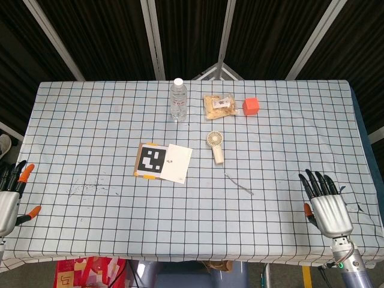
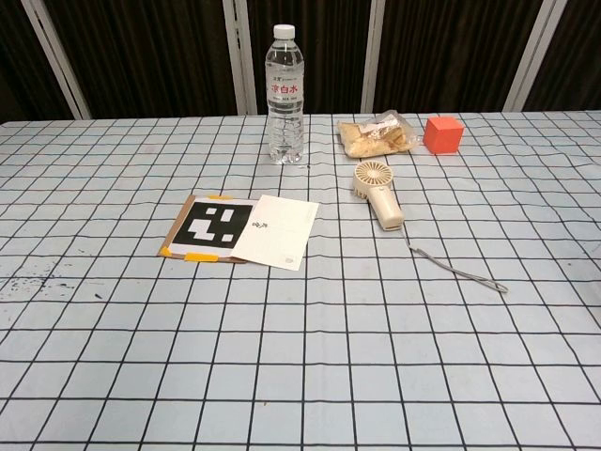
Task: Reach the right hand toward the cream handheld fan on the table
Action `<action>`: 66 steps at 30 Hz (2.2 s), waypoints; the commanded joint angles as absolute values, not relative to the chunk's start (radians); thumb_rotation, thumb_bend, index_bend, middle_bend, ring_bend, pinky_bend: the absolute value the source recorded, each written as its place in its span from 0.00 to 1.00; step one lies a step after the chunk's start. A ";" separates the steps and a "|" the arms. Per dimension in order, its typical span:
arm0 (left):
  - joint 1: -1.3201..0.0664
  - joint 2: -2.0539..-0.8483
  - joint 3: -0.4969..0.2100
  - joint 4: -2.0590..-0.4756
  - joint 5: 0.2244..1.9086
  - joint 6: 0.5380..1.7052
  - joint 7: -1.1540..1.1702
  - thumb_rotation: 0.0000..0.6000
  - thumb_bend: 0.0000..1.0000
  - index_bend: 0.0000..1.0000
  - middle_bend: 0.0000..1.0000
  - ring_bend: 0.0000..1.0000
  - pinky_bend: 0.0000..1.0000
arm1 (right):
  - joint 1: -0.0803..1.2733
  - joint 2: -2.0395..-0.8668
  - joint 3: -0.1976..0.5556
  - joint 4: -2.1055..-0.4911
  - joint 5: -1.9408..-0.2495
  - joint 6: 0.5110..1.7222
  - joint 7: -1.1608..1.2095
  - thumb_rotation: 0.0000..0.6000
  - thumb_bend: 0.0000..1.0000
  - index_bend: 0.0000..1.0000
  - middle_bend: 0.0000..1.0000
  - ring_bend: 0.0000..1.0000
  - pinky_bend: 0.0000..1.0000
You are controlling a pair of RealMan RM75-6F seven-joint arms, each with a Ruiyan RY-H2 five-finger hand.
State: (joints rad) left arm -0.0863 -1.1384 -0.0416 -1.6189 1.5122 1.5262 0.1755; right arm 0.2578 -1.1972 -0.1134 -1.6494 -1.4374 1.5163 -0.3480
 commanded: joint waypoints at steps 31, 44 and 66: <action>-0.100 -1.110 -0.046 -1.625 1.498 1.487 0.101 1.00 0.09 0.00 0.00 0.00 0.00 | 0.654 -1.681 0.242 -1.464 -0.960 1.050 -0.681 1.00 0.62 0.00 0.79 0.88 0.95; -0.106 -1.099 -0.047 -1.634 1.480 1.465 0.093 1.00 0.09 0.00 0.00 0.00 0.00 | 0.729 -1.806 0.277 -1.288 -0.856 0.990 -0.682 1.00 0.64 0.00 0.79 0.89 0.95; -0.109 -1.097 -0.048 -1.640 1.469 1.456 0.095 1.00 0.09 0.00 0.00 0.00 0.00 | 0.769 -1.836 0.280 -1.211 -0.822 0.975 -0.666 1.00 0.66 0.00 0.79 0.89 0.95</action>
State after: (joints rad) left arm -0.1086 -1.0972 -0.0476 -1.6395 1.4692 1.4560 0.0953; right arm 0.7687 -1.8352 0.2818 -1.2129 -0.8237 0.9756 -0.6658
